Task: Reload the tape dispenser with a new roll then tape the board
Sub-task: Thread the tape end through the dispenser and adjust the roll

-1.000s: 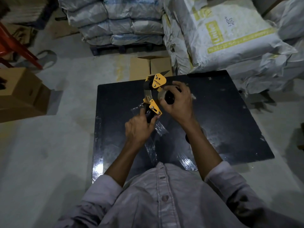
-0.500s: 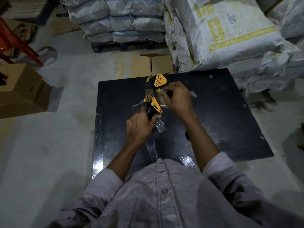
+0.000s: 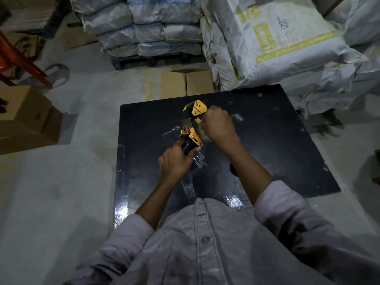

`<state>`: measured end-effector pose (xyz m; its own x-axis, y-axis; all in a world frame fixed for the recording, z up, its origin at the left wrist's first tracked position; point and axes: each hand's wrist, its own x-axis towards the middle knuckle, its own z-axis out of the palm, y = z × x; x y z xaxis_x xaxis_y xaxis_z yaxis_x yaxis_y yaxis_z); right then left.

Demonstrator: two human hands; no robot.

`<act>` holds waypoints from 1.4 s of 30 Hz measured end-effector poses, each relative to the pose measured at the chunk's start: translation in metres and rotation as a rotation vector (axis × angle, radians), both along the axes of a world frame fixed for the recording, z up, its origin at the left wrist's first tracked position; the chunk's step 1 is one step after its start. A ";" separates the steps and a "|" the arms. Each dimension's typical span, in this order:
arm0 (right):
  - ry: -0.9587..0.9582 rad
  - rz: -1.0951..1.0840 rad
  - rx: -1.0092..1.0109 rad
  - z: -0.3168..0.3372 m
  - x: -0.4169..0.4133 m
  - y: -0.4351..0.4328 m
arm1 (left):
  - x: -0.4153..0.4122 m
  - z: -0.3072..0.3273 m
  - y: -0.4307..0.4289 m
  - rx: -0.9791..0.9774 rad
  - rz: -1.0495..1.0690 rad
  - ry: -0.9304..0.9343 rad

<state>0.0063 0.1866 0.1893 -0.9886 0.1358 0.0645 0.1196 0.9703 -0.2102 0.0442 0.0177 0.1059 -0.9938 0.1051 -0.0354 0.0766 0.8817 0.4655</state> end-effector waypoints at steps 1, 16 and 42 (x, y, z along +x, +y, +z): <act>0.005 -0.003 0.024 0.000 0.002 -0.002 | 0.000 0.001 0.002 0.006 0.001 0.000; -0.052 0.449 -0.080 -0.091 0.007 0.063 | -0.008 -0.056 -0.016 0.319 0.090 -0.353; -0.450 0.190 -0.360 -0.180 0.086 0.045 | 0.000 -0.126 -0.032 0.140 -0.163 -0.064</act>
